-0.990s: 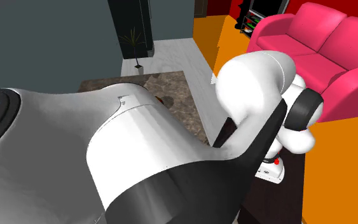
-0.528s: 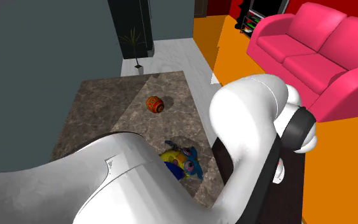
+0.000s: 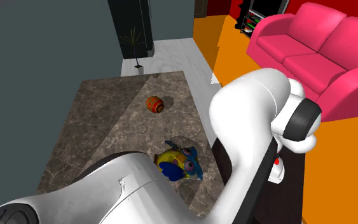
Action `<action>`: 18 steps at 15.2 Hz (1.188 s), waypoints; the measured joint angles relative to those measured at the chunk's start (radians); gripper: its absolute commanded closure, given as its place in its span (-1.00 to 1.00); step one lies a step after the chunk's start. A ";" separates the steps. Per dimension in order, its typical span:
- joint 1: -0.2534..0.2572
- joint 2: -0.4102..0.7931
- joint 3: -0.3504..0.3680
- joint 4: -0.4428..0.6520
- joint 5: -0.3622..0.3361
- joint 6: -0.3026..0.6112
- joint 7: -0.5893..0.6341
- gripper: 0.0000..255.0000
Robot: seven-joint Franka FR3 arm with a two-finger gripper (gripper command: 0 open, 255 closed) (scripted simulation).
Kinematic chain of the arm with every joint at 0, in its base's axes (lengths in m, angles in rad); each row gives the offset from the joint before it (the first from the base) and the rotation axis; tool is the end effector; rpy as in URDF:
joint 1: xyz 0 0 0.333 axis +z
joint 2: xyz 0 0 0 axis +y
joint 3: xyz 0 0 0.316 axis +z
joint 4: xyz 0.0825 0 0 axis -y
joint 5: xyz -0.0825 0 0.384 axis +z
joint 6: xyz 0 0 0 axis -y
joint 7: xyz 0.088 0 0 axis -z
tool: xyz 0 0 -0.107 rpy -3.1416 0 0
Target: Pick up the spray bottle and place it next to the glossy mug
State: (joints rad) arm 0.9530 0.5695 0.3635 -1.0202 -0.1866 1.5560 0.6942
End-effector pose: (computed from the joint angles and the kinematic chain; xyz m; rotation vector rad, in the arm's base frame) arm 0.2704 0.6525 0.5355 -3.0158 -0.8782 0.0115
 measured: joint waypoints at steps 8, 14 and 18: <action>-0.027 -0.032 0.001 -0.164 0.008 0.131 0.004 1.00; -0.037 -0.036 0.000 -0.253 0.007 0.215 0.008 1.00; -0.043 -0.035 -0.002 -0.306 0.006 0.268 0.010 1.00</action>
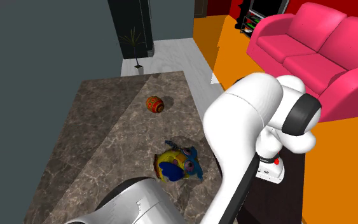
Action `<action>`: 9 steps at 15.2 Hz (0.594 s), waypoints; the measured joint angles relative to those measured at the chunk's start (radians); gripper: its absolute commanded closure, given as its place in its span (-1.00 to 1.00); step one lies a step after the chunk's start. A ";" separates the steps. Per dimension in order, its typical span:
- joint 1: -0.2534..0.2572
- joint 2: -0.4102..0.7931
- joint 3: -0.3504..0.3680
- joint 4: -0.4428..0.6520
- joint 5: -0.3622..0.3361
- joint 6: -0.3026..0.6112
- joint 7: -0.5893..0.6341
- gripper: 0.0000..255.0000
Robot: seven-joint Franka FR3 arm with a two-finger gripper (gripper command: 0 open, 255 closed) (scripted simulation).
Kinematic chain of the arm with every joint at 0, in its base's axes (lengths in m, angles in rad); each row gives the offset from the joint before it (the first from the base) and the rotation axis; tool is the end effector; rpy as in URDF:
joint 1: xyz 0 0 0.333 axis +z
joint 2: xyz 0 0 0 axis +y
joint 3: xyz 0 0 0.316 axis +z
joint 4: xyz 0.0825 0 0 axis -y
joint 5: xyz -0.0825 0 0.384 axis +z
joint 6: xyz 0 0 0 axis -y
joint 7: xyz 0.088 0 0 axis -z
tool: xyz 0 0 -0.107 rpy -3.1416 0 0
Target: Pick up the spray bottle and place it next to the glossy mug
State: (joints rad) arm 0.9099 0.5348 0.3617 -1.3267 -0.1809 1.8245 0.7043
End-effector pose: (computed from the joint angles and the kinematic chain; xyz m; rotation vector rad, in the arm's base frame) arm 0.2715 0.6516 0.4388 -3.0158 -0.8785 0.0117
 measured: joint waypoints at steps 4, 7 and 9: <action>-0.001 0.003 -0.001 -0.014 -0.001 0.017 0.002 1.00; 0.000 0.004 -0.001 -0.015 -0.002 0.019 0.002 1.00; 0.000 0.004 -0.001 -0.015 -0.002 0.019 0.002 -1.00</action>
